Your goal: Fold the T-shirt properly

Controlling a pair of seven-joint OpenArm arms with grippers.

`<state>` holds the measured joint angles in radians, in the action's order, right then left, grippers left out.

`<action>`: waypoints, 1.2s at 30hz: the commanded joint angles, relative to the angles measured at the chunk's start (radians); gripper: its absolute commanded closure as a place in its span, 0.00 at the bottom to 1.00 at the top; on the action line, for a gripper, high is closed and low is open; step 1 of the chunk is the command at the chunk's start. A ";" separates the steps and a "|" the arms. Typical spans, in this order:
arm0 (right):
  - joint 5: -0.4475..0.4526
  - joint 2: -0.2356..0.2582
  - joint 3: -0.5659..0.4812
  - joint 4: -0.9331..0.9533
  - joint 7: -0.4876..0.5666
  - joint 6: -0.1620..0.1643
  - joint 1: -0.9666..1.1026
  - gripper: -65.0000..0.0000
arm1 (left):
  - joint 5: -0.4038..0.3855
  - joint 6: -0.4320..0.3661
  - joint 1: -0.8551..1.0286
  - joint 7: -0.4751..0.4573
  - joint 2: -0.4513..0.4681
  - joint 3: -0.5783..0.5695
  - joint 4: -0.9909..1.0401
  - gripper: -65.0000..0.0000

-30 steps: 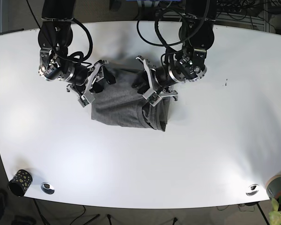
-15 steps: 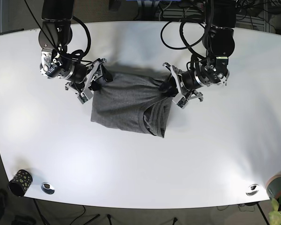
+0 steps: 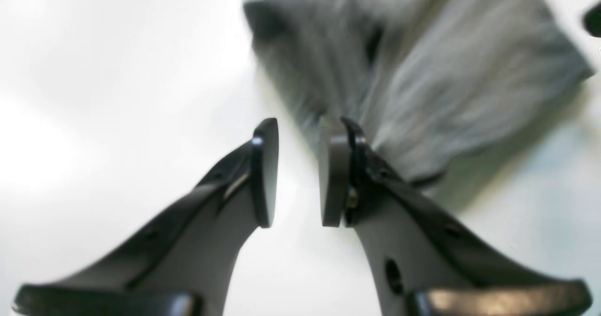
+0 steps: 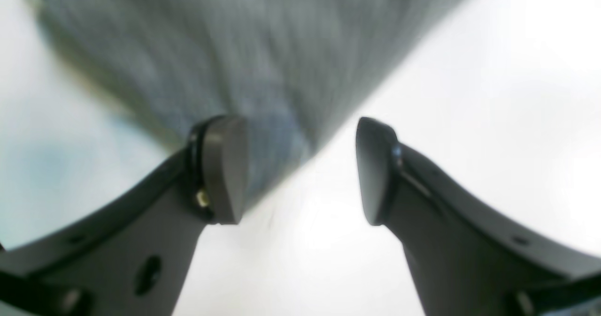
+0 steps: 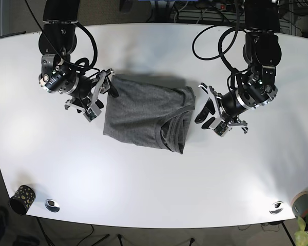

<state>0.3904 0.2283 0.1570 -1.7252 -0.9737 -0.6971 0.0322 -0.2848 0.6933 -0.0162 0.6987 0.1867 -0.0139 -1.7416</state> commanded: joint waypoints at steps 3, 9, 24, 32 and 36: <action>0.002 0.015 0.006 0.064 0.016 -0.001 -0.131 0.47 | -0.014 0.005 0.020 0.040 -0.008 -0.005 -0.048 0.80; -0.120 0.015 0.003 0.298 0.060 -0.001 -0.335 0.47 | -0.009 0.005 0.092 0.042 -0.079 -0.007 -0.059 0.80; -0.321 0.004 0.000 0.681 0.396 -0.001 -0.486 0.47 | -0.009 0.005 0.141 -0.003 -0.129 -0.050 0.162 0.80; -0.313 0.004 -0.001 0.712 0.436 -0.001 -0.438 0.47 | -0.008 0.005 0.037 -0.055 -0.102 -0.048 0.251 0.80; -0.311 0.003 -0.018 0.670 0.436 -0.001 -0.384 0.47 | -0.008 0.005 -0.054 -0.058 -0.092 -0.048 0.351 0.80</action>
<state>0.0635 0.2245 0.1513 -1.0187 -0.5533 -0.6960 -0.3428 -0.2745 0.6964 -0.0334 0.6601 0.0879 -0.0639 -1.4113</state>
